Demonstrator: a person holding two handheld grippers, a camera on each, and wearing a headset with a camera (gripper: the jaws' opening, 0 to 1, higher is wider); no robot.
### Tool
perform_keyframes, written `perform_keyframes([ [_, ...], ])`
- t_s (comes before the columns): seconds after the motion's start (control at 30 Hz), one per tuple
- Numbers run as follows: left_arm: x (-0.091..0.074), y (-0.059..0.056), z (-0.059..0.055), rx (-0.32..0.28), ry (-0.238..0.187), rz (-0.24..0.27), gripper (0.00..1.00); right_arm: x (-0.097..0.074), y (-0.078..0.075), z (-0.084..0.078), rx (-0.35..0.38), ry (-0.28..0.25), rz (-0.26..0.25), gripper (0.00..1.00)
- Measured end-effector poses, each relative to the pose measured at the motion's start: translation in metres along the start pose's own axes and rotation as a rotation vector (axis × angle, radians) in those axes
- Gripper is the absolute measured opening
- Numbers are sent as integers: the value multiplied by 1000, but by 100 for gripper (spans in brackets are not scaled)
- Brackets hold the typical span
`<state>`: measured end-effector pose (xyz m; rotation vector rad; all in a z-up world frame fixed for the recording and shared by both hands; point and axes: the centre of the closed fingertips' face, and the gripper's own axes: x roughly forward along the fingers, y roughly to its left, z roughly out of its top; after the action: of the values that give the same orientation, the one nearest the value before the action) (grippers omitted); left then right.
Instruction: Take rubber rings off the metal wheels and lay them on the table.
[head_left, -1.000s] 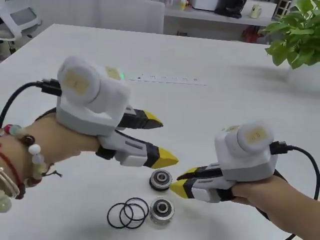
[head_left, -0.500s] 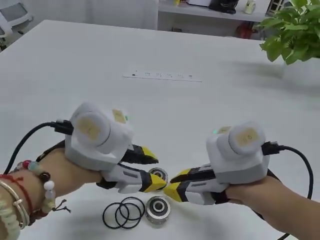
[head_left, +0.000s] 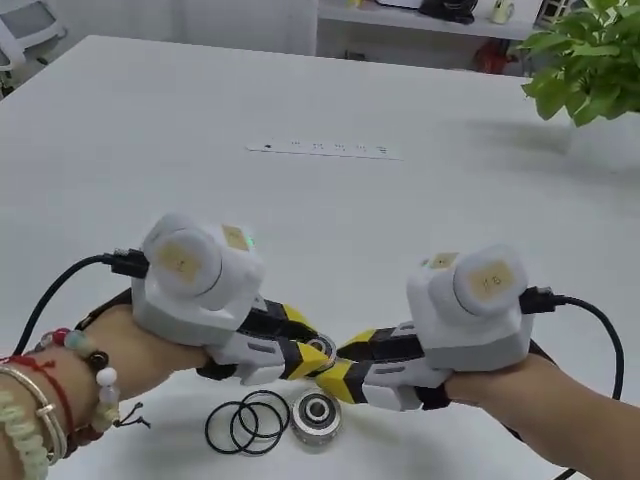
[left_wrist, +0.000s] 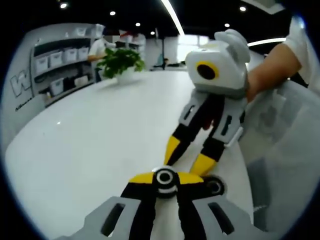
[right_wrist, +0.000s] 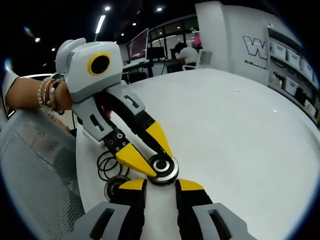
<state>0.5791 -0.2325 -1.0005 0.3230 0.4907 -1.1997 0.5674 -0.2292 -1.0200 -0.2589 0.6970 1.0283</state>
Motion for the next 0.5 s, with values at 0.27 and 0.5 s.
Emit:
perform_keyframes([
  [0.27, 1, -1, 0, -22, -10, 8, 14, 0, -2, 0, 9, -9, 1, 19],
  [0.5, 0, -1, 0, -26, -11, 13, 14, -3, 0, 0, -24, -5, 11, 12],
])
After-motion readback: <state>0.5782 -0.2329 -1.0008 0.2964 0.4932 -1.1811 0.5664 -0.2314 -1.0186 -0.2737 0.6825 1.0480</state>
